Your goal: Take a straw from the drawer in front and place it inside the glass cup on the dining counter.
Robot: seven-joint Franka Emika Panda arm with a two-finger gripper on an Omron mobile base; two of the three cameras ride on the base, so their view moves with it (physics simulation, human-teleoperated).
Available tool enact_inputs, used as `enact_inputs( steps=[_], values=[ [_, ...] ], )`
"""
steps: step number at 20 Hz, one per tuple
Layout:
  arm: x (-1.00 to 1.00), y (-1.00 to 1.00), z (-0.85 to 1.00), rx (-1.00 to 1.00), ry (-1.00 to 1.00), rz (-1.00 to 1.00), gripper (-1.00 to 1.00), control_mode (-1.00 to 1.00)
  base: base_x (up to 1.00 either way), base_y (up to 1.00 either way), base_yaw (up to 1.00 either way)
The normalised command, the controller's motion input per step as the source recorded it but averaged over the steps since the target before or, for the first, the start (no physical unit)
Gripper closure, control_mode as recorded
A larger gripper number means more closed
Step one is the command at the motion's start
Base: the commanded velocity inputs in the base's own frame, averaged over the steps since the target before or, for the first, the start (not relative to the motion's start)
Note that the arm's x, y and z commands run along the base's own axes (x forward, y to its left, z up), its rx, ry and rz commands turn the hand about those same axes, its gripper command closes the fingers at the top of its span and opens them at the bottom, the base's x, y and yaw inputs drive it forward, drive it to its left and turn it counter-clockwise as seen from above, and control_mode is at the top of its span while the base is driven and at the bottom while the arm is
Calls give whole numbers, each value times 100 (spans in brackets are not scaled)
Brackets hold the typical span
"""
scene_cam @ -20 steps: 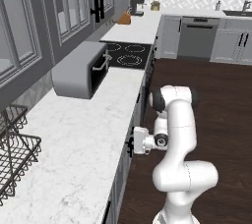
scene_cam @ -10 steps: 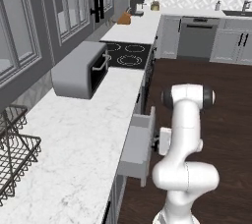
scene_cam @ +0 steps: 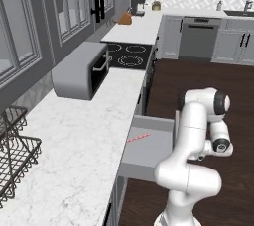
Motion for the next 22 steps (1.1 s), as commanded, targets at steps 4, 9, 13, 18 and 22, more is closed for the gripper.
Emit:
enact_inputs(
  steps=[4, 9, 13, 18, 22],
  values=[
    [-34, -61, 1, -1, 0, 6, -100, -100, 0, 0, 0],
    [-49, -63, 0, -13, 2, 1, -100, -100, 0, 0, 0],
    [-40, -45, 10, -15, 7, 0, -100, -100, 0, 0, 0],
    [-68, -9, 92, -12, 0, 2, -100, -100, 0, 0, 0],
    [-54, 22, 100, -12, -4, 4, -100, -100, 0, 0, 0]
  ],
)
